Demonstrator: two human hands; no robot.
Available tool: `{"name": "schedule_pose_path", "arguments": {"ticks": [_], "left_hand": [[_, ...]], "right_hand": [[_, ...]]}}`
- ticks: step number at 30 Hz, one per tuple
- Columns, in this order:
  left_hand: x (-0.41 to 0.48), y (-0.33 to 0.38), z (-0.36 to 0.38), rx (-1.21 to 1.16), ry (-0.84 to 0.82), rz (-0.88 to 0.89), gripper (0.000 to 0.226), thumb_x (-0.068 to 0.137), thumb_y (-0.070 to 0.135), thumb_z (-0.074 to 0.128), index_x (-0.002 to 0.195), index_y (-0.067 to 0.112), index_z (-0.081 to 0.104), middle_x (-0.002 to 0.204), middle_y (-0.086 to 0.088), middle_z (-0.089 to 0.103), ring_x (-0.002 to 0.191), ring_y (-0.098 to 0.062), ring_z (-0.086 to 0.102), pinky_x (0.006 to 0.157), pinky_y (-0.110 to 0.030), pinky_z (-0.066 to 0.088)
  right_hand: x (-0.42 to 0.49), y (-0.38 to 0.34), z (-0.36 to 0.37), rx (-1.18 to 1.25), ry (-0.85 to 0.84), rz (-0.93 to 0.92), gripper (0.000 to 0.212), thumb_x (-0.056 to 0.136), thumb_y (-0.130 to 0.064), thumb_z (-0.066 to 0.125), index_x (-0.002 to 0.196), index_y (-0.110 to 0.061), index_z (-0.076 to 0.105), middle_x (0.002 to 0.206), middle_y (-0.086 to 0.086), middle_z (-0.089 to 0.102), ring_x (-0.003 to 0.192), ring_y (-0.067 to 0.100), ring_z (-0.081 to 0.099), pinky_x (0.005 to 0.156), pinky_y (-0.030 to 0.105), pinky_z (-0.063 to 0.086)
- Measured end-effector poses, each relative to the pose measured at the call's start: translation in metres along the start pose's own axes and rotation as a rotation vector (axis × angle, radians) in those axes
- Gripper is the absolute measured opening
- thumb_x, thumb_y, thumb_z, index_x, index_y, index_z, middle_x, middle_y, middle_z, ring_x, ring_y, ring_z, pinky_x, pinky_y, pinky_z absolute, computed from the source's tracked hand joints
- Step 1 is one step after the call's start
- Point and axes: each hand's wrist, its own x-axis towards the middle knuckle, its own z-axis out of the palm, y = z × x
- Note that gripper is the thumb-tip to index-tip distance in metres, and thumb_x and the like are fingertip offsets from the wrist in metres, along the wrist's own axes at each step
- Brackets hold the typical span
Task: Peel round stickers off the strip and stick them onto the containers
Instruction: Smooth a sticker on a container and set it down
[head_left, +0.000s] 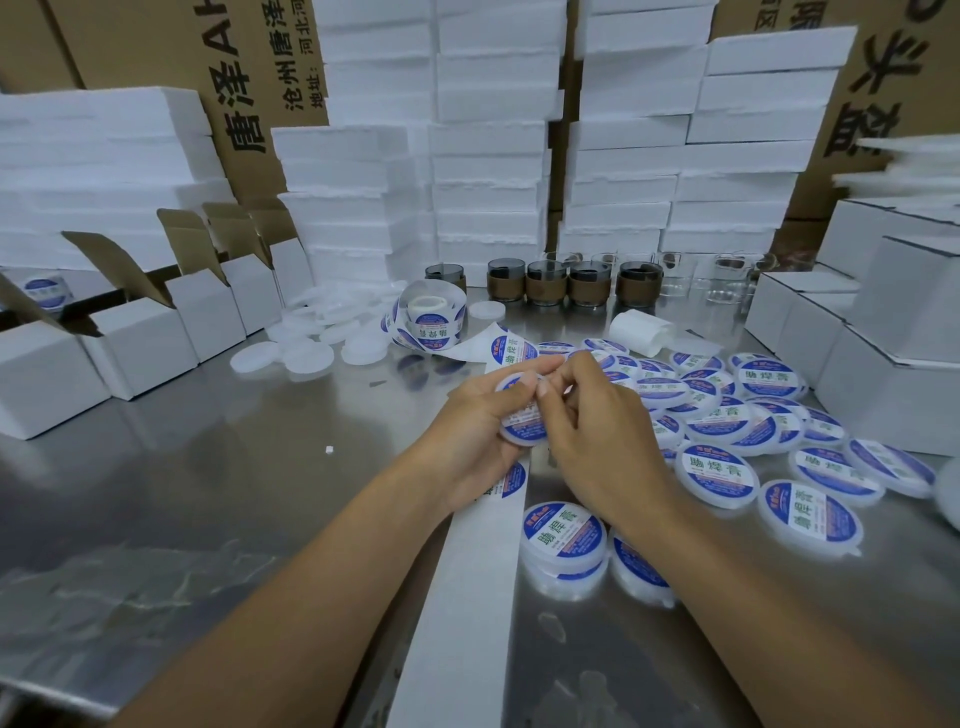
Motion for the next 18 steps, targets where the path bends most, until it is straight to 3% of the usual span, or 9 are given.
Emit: {"name": "schedule_pose_path", "arguments": {"ticks": [4,6,10,13,15,18], "left_hand": [[-0.001,0.001,0.001,-0.086,-0.014,-0.011,0.033,0.097,0.008,0.038,0.101,0.01,0.07,0.103,-0.01,0.072,0.09,-0.019,0.07,0.074,-0.026,0.057],[-0.001,0.002,0.0,-0.114,-0.032,-0.01,0.032,0.097,0.008,0.038,0.103,0.01,0.07,0.107,-0.01,0.071,0.093,-0.021,0.07,0.076,-0.028,0.057],[0.0,0.002,-0.002,-0.135,-0.035,0.001,0.029,0.095,0.012,0.041,0.103,0.01,0.069,0.112,-0.008,0.07,0.102,-0.024,0.067,0.085,-0.033,0.056],[0.0,0.002,-0.003,-0.115,-0.029,0.0,0.031,0.093,0.013,0.044,0.096,0.014,0.075,0.112,-0.008,0.07,0.1,-0.023,0.068,0.087,-0.034,0.054],[-0.001,0.003,-0.002,-0.081,-0.022,0.007,0.03,0.092,0.014,0.047,0.093,0.018,0.076,0.111,-0.007,0.07,0.098,-0.022,0.069,0.087,-0.034,0.053],[-0.001,0.003,0.0,0.015,0.011,0.047,0.022,0.091,0.018,0.051,0.097,0.02,0.072,0.105,-0.006,0.072,0.093,-0.019,0.069,0.083,-0.031,0.055]], "right_hand": [[-0.001,0.0,0.001,-0.054,0.025,-0.032,0.014,0.096,-0.034,0.04,0.091,-0.021,0.039,0.067,0.002,0.057,0.064,0.021,0.057,0.061,0.041,0.047],[-0.001,0.0,0.001,-0.017,0.042,-0.024,0.014,0.094,-0.036,0.046,0.094,-0.025,0.038,0.063,-0.002,0.057,0.062,0.019,0.058,0.059,0.041,0.049],[0.005,-0.001,-0.001,0.345,0.043,0.187,0.024,0.085,-0.031,0.063,0.093,-0.028,0.04,0.063,0.003,0.064,0.058,0.021,0.063,0.057,0.04,0.053],[0.01,-0.001,-0.003,0.706,-0.013,0.393,0.022,0.082,-0.021,0.069,0.088,-0.027,0.048,0.068,0.002,0.069,0.053,0.013,0.064,0.046,0.027,0.05],[0.012,0.001,-0.005,0.778,-0.015,0.425,0.017,0.083,-0.021,0.067,0.087,-0.026,0.052,0.07,0.0,0.072,0.056,0.012,0.066,0.048,0.022,0.052],[0.012,0.003,-0.004,0.71,0.029,0.384,0.013,0.085,-0.024,0.065,0.089,-0.025,0.053,0.072,-0.001,0.072,0.066,0.018,0.066,0.058,0.025,0.052]]}}
